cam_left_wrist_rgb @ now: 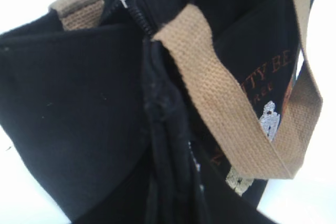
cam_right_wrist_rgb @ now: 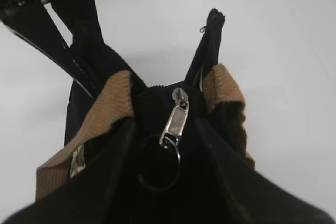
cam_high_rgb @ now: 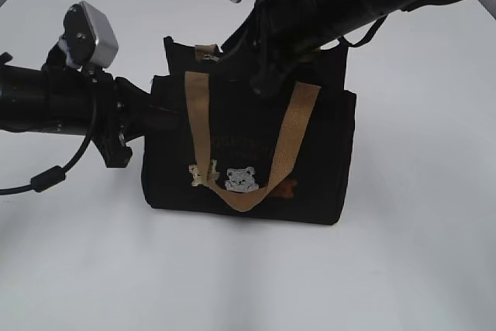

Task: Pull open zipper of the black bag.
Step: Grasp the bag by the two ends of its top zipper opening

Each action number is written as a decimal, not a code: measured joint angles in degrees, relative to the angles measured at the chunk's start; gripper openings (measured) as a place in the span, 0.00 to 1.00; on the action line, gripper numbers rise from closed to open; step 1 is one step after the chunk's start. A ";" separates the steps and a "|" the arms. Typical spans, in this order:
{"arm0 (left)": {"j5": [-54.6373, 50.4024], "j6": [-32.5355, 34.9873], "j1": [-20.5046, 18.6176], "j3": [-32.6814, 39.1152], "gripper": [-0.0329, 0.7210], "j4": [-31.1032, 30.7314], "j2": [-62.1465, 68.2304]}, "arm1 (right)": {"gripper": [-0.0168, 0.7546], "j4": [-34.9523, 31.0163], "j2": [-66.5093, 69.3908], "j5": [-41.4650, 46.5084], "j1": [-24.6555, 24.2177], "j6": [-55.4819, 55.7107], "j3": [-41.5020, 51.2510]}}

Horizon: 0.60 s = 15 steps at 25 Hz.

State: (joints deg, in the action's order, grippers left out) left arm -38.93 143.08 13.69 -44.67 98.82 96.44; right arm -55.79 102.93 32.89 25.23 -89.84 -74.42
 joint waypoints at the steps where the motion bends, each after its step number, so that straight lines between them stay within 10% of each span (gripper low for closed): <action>1: 0.00 0.00 0.00 0.00 0.13 0.00 0.00 | 0.34 0.54 0.06 -0.56 0.45 -0.01 0.00; 8: 0.00 0.00 0.00 0.00 0.13 -0.12 0.00 | 0.06 3.23 0.11 -1.67 1.23 3.19 -0.09; 15: -0.32 0.00 0.00 -0.01 0.13 0.03 0.00 | 0.05 4.37 -1.39 -1.54 1.34 8.19 -0.09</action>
State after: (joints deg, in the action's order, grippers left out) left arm -39.25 143.08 13.69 -44.68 98.85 96.44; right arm -51.42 101.54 31.35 26.56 -81.65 -74.51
